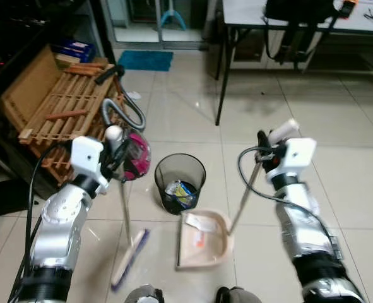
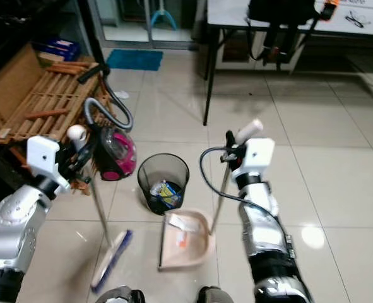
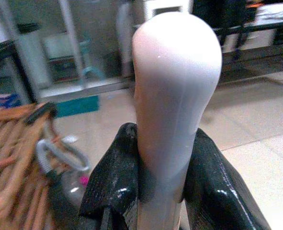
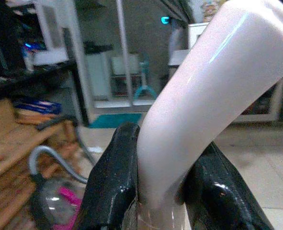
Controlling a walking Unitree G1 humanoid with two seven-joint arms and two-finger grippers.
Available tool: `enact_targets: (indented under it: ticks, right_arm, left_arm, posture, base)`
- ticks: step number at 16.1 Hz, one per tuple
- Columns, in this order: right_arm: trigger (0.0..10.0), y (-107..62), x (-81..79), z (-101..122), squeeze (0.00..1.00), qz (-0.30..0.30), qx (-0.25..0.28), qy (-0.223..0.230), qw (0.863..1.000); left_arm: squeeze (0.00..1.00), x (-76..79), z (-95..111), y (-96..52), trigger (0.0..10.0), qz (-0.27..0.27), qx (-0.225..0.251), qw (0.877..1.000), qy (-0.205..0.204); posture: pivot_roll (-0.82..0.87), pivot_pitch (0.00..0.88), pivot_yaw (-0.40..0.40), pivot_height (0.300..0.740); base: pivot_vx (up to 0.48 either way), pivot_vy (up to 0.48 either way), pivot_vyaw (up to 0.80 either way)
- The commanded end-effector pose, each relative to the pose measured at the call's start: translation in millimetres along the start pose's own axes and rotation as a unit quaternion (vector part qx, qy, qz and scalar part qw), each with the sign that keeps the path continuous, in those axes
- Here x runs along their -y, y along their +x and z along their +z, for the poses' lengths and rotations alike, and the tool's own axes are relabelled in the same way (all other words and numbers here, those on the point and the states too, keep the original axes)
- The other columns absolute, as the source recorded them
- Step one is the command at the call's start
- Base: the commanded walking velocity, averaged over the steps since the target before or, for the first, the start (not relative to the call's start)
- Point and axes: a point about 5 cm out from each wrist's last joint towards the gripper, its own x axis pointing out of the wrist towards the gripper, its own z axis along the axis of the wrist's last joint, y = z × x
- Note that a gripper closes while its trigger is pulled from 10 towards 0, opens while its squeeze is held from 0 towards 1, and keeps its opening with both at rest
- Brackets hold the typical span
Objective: Sweep floor
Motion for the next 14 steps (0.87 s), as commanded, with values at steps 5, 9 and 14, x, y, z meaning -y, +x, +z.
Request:
enact_targets:
  ticks: [5,9,14]
  right_arm:
    - [10.0,18.2,-3.7,57,0.00,0.112,0.008,0.043,0.993]
    - [10.0,35.8,-8.1,105,0.00,0.118,0.057,0.101,0.986]
    - [10.0,52.8,-0.9,143,0.00,0.059,0.133,0.111,0.983]
  left_arm:
    - [0.00,-8.6,-1,1.6,10.0,0.065,-0.004,0.998,0.019]
    - [0.00,-0.6,-2,5.9,10.0,0.071,-0.001,0.997,0.015]
    - [0.00,3.5,-2,5.2,10.0,0.073,0.002,0.997,0.010]
  posture:
    - [-0.04,0.000,0.040,0.740]
    - [-0.04,0.000,0.035,0.740]
    - [-0.03,0.000,0.031,0.740]
  base:
    - [0.000,0.000,0.00]
    - [0.000,0.000,0.00]
    - [0.000,0.000,0.00]
